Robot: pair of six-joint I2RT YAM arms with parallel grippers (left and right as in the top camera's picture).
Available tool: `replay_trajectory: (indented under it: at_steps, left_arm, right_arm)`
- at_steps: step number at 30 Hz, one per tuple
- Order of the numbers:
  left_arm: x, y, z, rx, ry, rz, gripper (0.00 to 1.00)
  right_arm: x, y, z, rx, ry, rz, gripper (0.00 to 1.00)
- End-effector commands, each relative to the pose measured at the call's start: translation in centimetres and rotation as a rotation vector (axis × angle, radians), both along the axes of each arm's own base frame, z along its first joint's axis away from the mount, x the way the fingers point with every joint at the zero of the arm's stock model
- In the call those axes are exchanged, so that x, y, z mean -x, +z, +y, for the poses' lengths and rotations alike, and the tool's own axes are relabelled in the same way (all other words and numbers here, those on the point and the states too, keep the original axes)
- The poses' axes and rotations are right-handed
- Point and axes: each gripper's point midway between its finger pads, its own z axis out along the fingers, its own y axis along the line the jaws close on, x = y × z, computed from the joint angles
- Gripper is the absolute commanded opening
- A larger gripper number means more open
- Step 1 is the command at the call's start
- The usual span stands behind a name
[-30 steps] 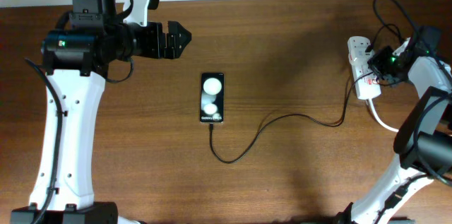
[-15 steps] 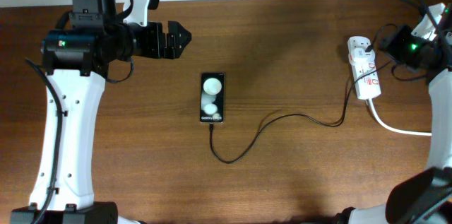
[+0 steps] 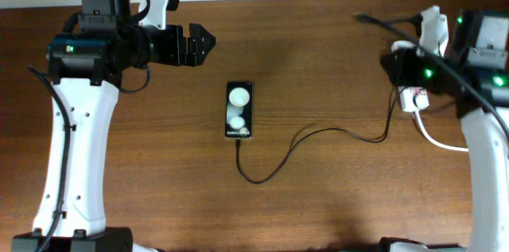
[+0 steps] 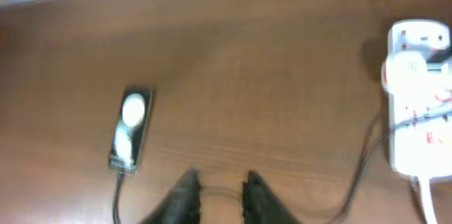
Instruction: Plug charger to phone and switch on socket
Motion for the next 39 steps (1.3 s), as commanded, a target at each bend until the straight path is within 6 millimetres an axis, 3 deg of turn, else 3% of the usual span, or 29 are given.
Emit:
replay_trajectory:
  at_steps: [1, 2, 3, 5, 7, 9, 11, 14, 17, 21, 25, 27, 33, 39]
  left_arm:
    - [-0.1, 0.0, 0.2, -0.008, 0.001, -0.006, 0.99]
    - [-0.1, 0.0, 0.2, -0.008, 0.001, -0.006, 0.99]
    - [-0.1, 0.0, 0.2, -0.008, 0.0, -0.006, 0.99]
    - [-0.1, 0.0, 0.2, -0.008, 0.001, -0.006, 0.99]
    - [-0.1, 0.0, 0.2, -0.008, 0.001, -0.006, 0.99]
    - [-0.1, 0.0, 0.2, -0.008, 0.001, -0.006, 0.99]
    - [-0.1, 0.0, 0.2, -0.008, 0.001, -0.006, 0.99]
    - [-0.1, 0.0, 0.2, -0.008, 0.0, -0.006, 0.99]
    - [-0.1, 0.0, 0.2, -0.008, 0.001, -0.006, 0.99]
    - [-0.1, 0.0, 0.2, -0.008, 0.001, -0.006, 0.99]
    - [-0.1, 0.0, 0.2, -0.008, 0.001, -0.006, 0.99]
    - [-0.1, 0.0, 0.2, -0.008, 0.001, -0.006, 0.99]
    - [-0.1, 0.0, 0.2, -0.008, 0.001, -0.006, 0.99]
    - [-0.1, 0.0, 0.2, -0.008, 0.001, -0.006, 0.99]
  right_arm:
    - [3.9, 2.5, 1.0, 0.079, 0.101, -0.062, 0.29]
    - [5.7, 3.2, 1.3, 0.079, 0.1, -0.066, 0.47]
    - [6.7, 3.8, 1.5, 0.074, 0.092, -0.073, 0.99]
    - [8.8, 4.4, 1.7, 0.061, 0.072, -0.068, 0.99]
    - [9.4, 4.5, 0.1, 0.147, 0.005, -0.076, 0.99]
    - [9.4, 4.2, -1.5, 0.22, -0.056, -0.061, 0.99]
    - [9.2, 3.9, -1.8, 0.231, -0.064, -0.046, 0.99]
    - [8.5, 3.0, -1.9, 0.225, -0.06, -0.011, 0.99]
    - [8.2, 2.1, -0.7, 0.158, -0.009, 0.033, 0.99]
    - [8.2, 2.1, -0.7, 0.164, -0.009, 0.017, 0.98]
    - [8.1, 2.8, -0.9, 0.248, -0.03, -0.101, 0.99]
    - [7.9, 2.8, 0.1, 0.285, -0.01, -0.206, 0.99]
    - [9.1, -0.4, 2.4, 0.29, 0.028, -0.494, 0.99]
    - [10.3, -3.1, 2.5, 0.272, -0.004, -0.733, 0.98]
